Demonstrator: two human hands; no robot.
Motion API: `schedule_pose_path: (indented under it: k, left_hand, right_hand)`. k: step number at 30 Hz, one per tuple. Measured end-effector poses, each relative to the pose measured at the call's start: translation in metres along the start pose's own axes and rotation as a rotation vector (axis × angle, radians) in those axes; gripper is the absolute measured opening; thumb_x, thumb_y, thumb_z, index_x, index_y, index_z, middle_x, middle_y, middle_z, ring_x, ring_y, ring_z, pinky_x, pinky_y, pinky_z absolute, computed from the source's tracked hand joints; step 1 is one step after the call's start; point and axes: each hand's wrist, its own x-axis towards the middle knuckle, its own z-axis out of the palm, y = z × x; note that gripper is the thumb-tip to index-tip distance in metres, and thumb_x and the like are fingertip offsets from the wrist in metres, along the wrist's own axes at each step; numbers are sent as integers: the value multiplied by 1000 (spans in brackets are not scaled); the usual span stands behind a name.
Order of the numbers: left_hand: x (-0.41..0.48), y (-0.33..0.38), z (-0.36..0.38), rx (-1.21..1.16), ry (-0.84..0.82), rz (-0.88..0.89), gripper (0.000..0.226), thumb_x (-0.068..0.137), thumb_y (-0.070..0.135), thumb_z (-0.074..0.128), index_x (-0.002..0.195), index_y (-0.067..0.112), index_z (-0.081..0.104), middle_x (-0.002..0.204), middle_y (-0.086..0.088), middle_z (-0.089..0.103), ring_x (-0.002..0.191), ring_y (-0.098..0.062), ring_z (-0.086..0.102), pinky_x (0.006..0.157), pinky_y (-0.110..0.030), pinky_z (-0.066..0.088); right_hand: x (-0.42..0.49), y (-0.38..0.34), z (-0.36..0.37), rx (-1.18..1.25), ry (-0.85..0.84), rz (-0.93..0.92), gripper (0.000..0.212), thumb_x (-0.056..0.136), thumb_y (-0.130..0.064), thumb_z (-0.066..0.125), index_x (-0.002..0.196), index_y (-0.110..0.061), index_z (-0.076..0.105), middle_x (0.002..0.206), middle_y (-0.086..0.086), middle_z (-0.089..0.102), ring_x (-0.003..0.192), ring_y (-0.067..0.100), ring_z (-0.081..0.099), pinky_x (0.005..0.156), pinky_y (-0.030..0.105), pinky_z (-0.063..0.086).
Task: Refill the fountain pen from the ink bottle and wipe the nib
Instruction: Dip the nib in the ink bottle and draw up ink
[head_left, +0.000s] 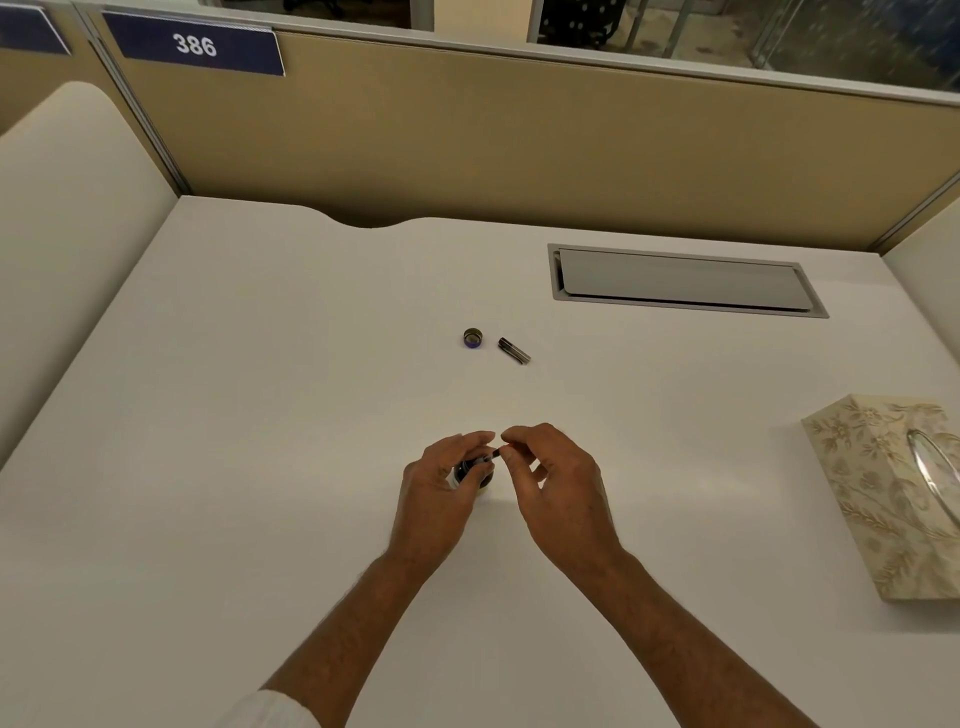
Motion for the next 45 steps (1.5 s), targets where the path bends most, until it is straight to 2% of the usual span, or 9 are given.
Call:
schedule_pose_path:
  k: [4, 14, 19, 24, 26, 30, 35, 40, 45]
  left_hand:
    - [0, 0, 0, 24, -2, 12, 34, 89, 6, 73, 113, 29, 70, 102, 30, 65, 101, 20, 58, 85, 3, 38]
    - [-4, 2, 1, 65, 13, 60, 32, 90, 0, 69, 118, 14, 72, 106, 15, 67, 100, 21, 58, 84, 4, 39]
    - [-3, 0, 2, 79, 9, 63, 33, 89, 1, 70, 118, 18, 71, 106, 21, 64, 102, 22, 56, 86, 4, 38]
    - [-3, -3, 3, 96, 9, 63, 31, 89, 3, 70, 118, 15, 72, 112, 9, 69, 106, 23, 53, 90, 5, 35]
    - [-3, -4, 4, 116, 10, 62, 30, 90, 5, 71, 117, 17, 73, 112, 12, 67, 109, 18, 54, 91, 6, 31]
    - [-1, -5, 3, 150, 5, 79, 29, 90, 4, 71, 116, 15, 73, 111, 14, 66, 118, -5, 56, 95, 6, 30]
    - [0, -7, 4, 160, 0, 80, 28, 90, 7, 71, 116, 15, 74, 112, 9, 71, 118, -7, 57, 97, 5, 31]
    - [-1, -5, 5, 146, 6, 82, 28, 89, 4, 72, 115, 14, 74, 110, 13, 68, 119, -11, 59, 94, 5, 32]
    - [-2, -4, 5, 140, 15, 95, 29, 88, 3, 73, 115, 14, 74, 110, 20, 64, 116, -6, 57, 93, 6, 32]
  right_hand:
    - [0, 1, -2, 23, 2, -28, 11, 97, -12, 64, 103, -14, 72, 93, -6, 72, 85, 8, 65, 78, 27, 56]
    - [0, 0, -4, 43, -32, -23, 10, 98, -14, 61, 100, -15, 70, 90, -7, 70, 83, 8, 64, 78, 23, 53]
    - [0, 1, -4, 34, -33, -28, 9, 98, -14, 61, 99, -15, 70, 88, -6, 70, 81, 10, 63, 75, 25, 54]
    - [-1, 0, -4, 37, -24, -43, 7, 98, -14, 62, 96, -14, 69, 86, -5, 69, 80, 12, 63, 73, 26, 54]
    - [-1, 0, -4, 24, -20, -51, 7, 98, -14, 62, 95, -14, 68, 85, -5, 68, 78, 12, 63, 72, 27, 54]
    - [-1, 0, -3, 1, -18, -58, 7, 98, -15, 62, 93, -16, 67, 82, -6, 66, 75, 12, 61, 70, 29, 54]
    - [-1, -1, -2, -29, -18, -75, 8, 98, -15, 61, 92, -15, 66, 81, -4, 65, 74, 13, 60, 70, 32, 54]
    - [-1, -2, -1, -53, -20, -82, 10, 99, -16, 60, 90, -15, 65, 80, -4, 65, 72, 13, 59, 68, 35, 54]
    - [-1, -3, -2, -62, -19, -93, 10, 99, -14, 60, 90, -12, 66, 80, -1, 65, 71, 15, 59, 68, 34, 54]
